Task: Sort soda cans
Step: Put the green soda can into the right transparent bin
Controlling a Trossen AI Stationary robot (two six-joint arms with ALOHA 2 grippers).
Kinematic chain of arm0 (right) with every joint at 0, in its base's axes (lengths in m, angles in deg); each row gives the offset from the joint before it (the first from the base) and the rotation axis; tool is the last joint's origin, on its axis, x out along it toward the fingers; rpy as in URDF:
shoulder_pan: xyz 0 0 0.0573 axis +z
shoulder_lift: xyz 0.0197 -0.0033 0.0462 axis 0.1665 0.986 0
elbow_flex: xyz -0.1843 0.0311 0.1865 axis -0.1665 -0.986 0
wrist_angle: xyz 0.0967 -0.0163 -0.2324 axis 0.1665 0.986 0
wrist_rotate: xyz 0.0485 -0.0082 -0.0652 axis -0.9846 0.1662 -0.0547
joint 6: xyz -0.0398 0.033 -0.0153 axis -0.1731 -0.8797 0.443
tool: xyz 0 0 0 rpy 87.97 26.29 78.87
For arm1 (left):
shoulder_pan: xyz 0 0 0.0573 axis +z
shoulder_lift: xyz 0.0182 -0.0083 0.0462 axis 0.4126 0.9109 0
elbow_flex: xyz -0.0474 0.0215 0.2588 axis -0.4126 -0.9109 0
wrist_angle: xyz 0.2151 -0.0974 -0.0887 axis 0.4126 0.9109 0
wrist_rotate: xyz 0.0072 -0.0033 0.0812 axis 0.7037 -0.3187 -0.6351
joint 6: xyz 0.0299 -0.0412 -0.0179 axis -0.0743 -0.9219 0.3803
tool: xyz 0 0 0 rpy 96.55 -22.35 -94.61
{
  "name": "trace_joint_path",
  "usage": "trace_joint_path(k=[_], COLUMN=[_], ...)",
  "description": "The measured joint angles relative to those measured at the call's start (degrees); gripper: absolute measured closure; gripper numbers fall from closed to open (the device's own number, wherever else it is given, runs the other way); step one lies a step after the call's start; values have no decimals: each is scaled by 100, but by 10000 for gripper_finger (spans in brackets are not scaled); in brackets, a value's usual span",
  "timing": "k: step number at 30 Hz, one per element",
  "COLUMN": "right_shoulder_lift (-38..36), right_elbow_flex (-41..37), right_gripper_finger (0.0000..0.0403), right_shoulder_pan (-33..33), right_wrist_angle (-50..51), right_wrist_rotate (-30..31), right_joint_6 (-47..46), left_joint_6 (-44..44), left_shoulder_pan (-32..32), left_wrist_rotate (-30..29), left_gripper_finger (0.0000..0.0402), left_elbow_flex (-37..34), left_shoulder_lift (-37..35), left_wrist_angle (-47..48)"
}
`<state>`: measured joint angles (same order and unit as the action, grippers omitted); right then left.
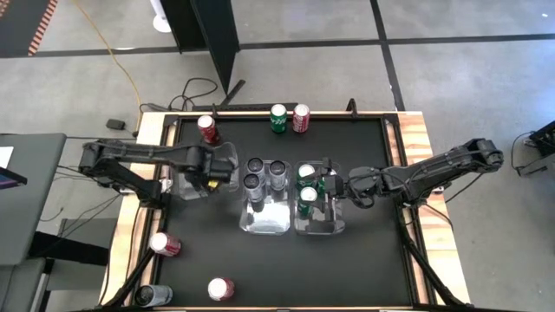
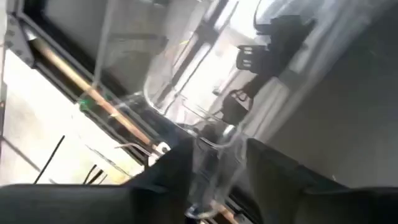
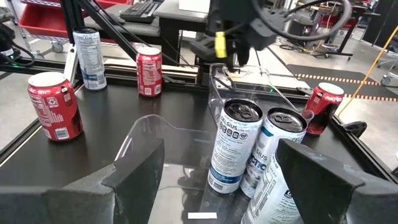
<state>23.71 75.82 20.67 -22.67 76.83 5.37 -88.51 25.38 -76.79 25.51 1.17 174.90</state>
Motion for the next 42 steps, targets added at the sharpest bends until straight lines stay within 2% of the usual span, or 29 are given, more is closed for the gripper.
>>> trace_joint_path(k=[5, 7, 13, 17, 22, 24, 29, 31, 35, 42], right_shoulder_lift=[0, 0, 0, 4, 2, 2, 173, 429, 1277, 3181], right_elbow_flex=[0, 0, 2, 411, 1178, 1445, 2031, 2342, 3325, 5917], right_gripper_finger=[72, 72, 72, 72, 72, 72, 72, 72, 72, 68], right_shoulder_pan=[2, 0, -108, -646, -1685, -2127, -3202, -3567, -4051, -4397], right_wrist_angle=[55, 74, -232, 419, 1652, 1933, 2364, 2700, 3440, 5465], right_wrist_rotate=[0, 1, 508, 624, 642, 389, -835, -1336, -2222, -2685], right_joint_6=[-44, -44, -91, -360, -464, -406, -387, -351, 78, 1358], left_joint_6=[121, 233, 701, 1549, 2741, 3091, 3747, 3928, 4107, 4190], left_shoulder_pan=[472, 585, 759, 999, 1238, 1386, 1959, 2278, 2791, 2926], left_wrist_rotate=[-257, -461, -1553, -1484, -1349, -1354, -1311, -1097, -455, -196], left_gripper_finger=[371, 392, 398, 401, 400, 400, 399, 393, 361, 295], left_elbow_flex=[0, 0, 0, 0, 2, 3, 9, 9, 9, 9], left_shoulder_lift=[-1, 0, -97, -404, -811, -961, -1129, -1121, -1050, -1076], left_wrist_angle=[5, -12, -598, -1889, -3236, -3581, -4035, -4098, -4226, -4769])
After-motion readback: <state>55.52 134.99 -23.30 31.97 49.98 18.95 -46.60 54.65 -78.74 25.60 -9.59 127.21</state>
